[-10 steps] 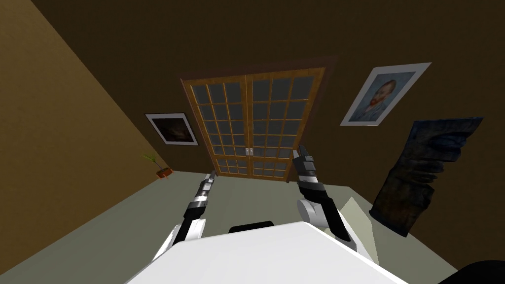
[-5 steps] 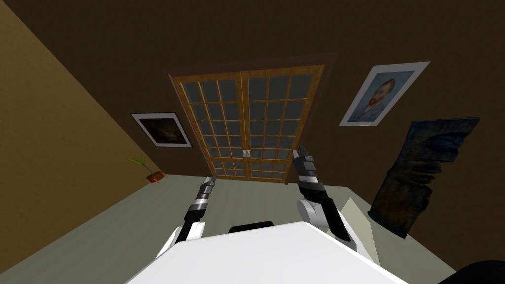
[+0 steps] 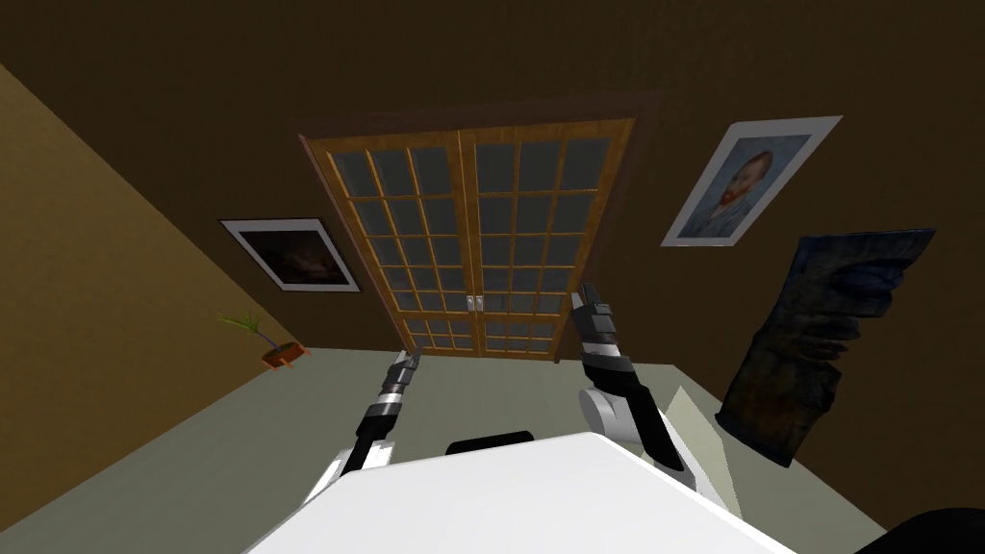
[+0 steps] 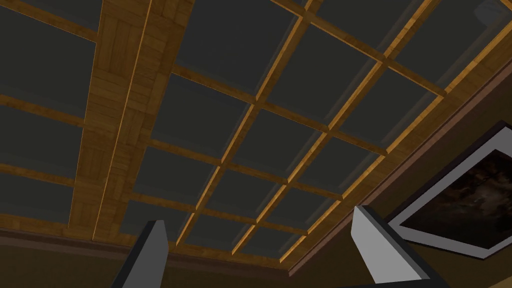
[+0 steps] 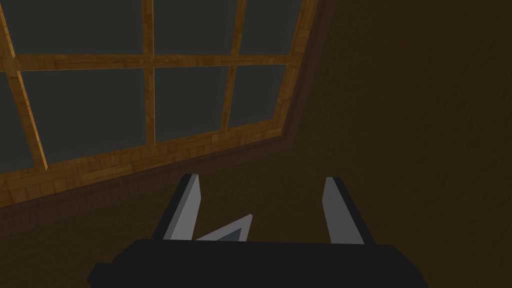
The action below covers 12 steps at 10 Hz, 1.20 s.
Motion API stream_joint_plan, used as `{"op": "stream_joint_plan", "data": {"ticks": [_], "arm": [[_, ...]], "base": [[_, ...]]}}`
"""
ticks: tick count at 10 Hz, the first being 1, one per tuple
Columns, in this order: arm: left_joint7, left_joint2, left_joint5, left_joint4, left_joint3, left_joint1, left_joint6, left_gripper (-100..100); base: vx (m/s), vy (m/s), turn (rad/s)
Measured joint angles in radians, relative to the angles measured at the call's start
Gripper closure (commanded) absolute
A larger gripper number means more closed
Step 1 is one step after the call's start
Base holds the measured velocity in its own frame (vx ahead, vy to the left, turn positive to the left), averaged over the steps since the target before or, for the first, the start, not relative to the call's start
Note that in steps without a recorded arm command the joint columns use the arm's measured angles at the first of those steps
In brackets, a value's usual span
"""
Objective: Pull the door open
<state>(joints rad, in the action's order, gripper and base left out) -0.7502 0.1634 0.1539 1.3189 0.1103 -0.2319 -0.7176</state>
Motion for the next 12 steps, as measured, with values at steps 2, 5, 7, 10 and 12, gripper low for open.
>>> {"op": "stream_joint_plan", "data": {"ticks": [2,5,7,10,12], "arm": [[-0.033,0.006,0.01,-0.045,0.007,0.01,-0.017,-100],[-0.083,0.015,0.025,-0.122,0.018,0.03,-0.045,-100],[-0.113,0.022,0.034,-0.167,0.026,0.042,-0.06,-100],[-0.162,0.029,0.048,-0.245,0.037,0.062,-0.091,-100],[-0.19,0.036,0.057,-0.286,0.044,0.073,-0.105,-100]], "base": [[0.111,-0.064,-0.043],[0.124,-0.049,-0.045],[0.096,-0.054,-0.047],[0.107,-0.056,-0.044],[0.108,-0.043,-0.038]]}}
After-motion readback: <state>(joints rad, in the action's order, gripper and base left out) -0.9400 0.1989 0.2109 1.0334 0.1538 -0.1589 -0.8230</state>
